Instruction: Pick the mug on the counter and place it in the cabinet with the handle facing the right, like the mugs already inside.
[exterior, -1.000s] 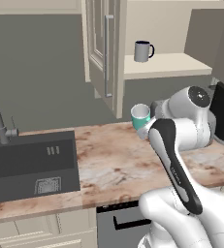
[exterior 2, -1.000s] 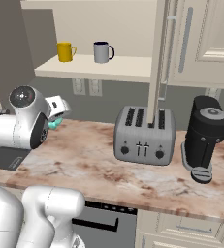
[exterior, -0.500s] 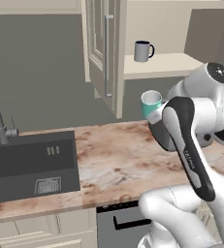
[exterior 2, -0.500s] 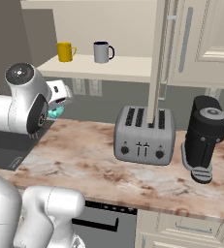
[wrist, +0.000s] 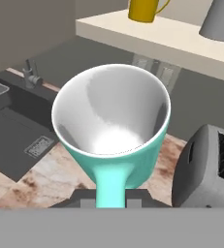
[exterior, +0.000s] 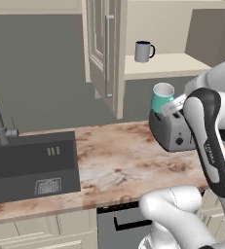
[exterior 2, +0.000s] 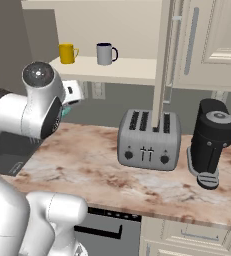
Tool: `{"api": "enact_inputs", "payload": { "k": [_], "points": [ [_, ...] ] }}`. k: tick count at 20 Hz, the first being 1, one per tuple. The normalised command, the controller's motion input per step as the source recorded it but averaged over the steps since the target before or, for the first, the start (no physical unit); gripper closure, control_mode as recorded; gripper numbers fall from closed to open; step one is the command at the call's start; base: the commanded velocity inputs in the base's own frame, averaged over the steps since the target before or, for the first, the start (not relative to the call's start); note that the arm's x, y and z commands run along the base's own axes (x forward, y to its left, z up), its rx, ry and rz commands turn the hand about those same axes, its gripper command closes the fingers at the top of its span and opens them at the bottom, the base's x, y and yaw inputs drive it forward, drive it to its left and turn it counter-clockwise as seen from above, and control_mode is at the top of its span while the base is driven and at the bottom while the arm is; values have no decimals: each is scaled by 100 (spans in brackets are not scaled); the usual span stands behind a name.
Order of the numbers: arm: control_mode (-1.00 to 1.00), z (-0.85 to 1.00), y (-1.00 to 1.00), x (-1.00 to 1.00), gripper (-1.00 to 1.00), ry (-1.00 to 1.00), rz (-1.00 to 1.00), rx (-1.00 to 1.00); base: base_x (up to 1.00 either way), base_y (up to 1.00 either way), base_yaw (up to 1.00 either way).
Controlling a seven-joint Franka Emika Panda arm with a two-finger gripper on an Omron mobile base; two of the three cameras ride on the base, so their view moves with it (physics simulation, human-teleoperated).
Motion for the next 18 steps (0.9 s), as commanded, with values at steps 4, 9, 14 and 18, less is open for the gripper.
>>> {"api": "enact_inputs", "payload": {
  "k": [4, 9, 14, 18],
  "points": [
    [-100, 45, -10, 1, 100, 0, 0, 6, 0, 0, 0],
    [-100, 22, -9, 10, 100, 0, 6, 1, 0, 0, 0],
    [-100, 0, -17, 17, 100, 0, 17, 0, 0, 0, 0],
    [-100, 0, -15, 22, 100, -1, 23, 0, 0, 0, 0]
  ]
}}
